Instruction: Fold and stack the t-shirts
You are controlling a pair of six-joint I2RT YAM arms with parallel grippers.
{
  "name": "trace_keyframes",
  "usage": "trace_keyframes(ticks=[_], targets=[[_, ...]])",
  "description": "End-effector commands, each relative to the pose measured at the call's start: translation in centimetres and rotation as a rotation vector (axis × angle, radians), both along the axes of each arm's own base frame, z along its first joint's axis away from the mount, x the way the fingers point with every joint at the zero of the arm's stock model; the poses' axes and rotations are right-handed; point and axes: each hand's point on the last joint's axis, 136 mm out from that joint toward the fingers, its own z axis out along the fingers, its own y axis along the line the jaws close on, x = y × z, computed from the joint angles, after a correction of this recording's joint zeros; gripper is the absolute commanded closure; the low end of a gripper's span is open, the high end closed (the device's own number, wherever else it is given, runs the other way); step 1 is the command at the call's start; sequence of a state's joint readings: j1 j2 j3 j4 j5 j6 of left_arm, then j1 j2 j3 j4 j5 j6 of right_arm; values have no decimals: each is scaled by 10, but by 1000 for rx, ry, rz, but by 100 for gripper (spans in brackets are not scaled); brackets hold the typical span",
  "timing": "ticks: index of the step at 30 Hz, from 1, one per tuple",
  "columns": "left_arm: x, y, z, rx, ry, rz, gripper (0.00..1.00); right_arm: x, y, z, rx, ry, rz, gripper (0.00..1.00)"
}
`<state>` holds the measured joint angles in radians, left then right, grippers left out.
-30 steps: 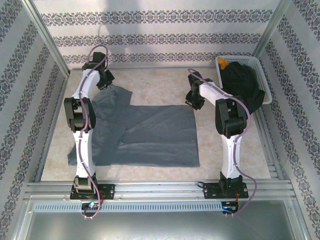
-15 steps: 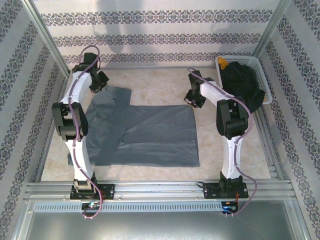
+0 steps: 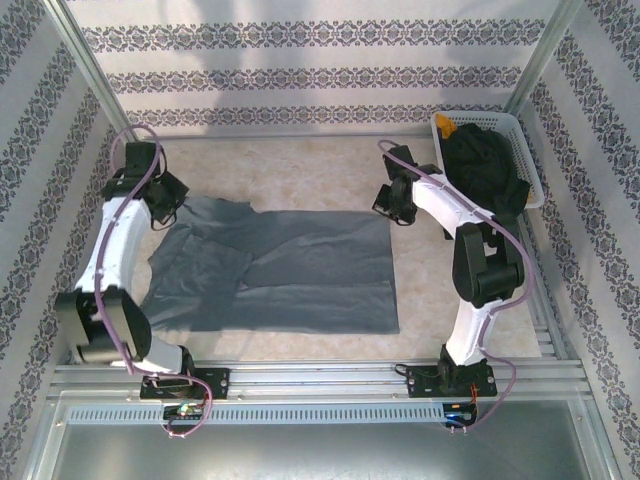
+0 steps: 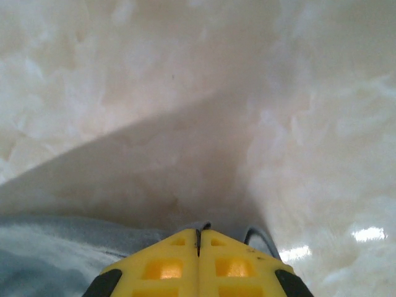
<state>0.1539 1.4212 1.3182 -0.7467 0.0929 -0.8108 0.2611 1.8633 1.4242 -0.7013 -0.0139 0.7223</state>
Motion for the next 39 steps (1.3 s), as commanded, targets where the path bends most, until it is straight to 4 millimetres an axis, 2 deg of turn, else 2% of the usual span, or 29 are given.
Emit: trace_keyframes(ticks=[1,4,7,13,19,24,29,38,39], targets=[[-34,16,13,41,-14,89,100,-16,-1,7,-29,-21,42,100],[-65,20,15,55,-18,130,100,-31,1,6,-41,-24,69,100],[-93,19,9,54,4,153,100,-46,2,3,-58,-10,91,100],[-132,17,-2,65,42,180,100,-76,-6,-1,-101,3,113,100],[-148,17,-2,71,77,188,100,-103,-13,-11,-111,35,130,100],[-162,19,-10,88,121,195,100,-120,-11,-22,-95,72,149,100],[-179,21,-16,112,157,220,100,-132,-11,-31,-87,100,149,100],[-196,22,-36,125,215,228,100,-149,-8,-38,-78,139,165,100],[-199,22,-38,126,220,234,100,-150,-8,-38,-76,141,164,97]])
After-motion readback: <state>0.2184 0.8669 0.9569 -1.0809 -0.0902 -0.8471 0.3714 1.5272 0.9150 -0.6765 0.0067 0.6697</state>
